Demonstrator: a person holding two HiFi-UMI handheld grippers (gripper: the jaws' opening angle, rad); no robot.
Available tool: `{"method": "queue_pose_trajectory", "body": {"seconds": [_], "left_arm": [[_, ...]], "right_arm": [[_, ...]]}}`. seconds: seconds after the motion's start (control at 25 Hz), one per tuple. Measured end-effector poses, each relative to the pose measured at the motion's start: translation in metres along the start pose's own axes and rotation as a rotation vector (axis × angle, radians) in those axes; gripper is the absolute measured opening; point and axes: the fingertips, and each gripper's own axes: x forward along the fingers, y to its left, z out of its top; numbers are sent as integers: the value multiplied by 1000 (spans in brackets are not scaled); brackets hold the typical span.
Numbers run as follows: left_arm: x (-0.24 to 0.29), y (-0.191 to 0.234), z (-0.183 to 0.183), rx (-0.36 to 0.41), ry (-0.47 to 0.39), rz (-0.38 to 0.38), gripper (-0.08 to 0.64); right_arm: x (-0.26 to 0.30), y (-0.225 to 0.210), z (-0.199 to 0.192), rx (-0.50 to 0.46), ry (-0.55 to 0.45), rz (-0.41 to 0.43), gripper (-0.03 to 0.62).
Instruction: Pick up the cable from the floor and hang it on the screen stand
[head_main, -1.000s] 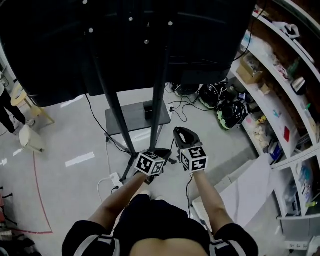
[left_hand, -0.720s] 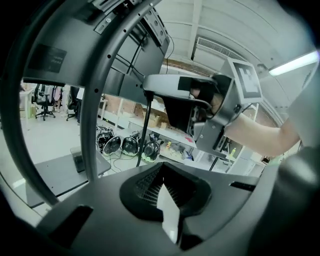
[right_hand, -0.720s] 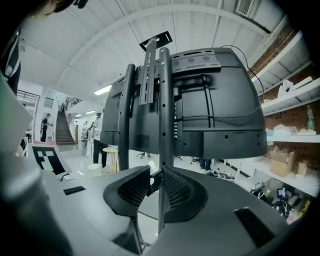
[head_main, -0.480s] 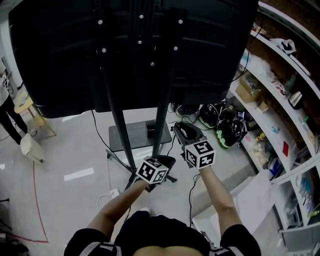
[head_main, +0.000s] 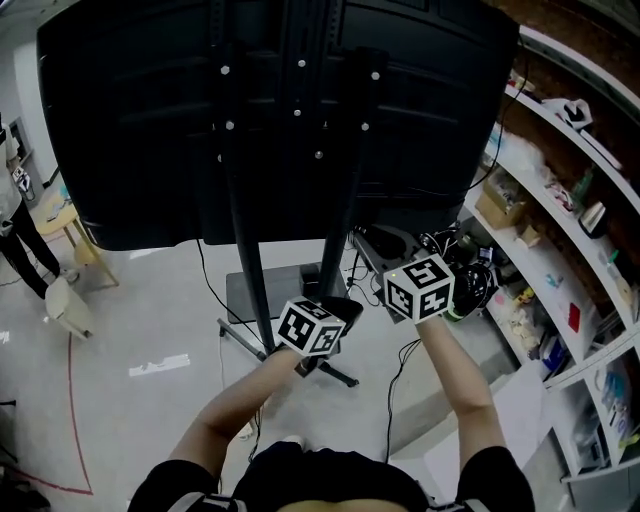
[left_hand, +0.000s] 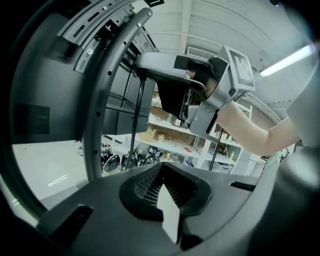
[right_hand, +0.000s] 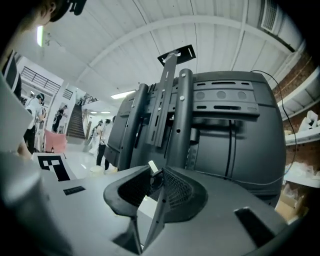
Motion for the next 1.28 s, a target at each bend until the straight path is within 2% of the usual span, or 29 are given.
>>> {"method": "queue_pose_trajectory", "body": {"seconds": [0.24, 0.4, 0.76, 0.92, 1.28], "left_arm": [[-17, 6, 50, 70, -40, -1, 8], [-27, 11, 78, 107, -63, 7, 8], [-50, 11, 163, 183, -190, -13, 8], [-57, 14, 199, 221, -234, 5, 8], [-76, 13, 267, 330, -289, 53, 8]], "right_arm": [[10, 2, 59, -106, -41, 39, 98], [17, 3, 93, -129, -82, 55, 98], [21, -8, 187, -218, -209, 86, 98], [23, -14, 220, -275, -233, 98, 98], [23, -18, 307, -333, -316, 137, 98]]}}
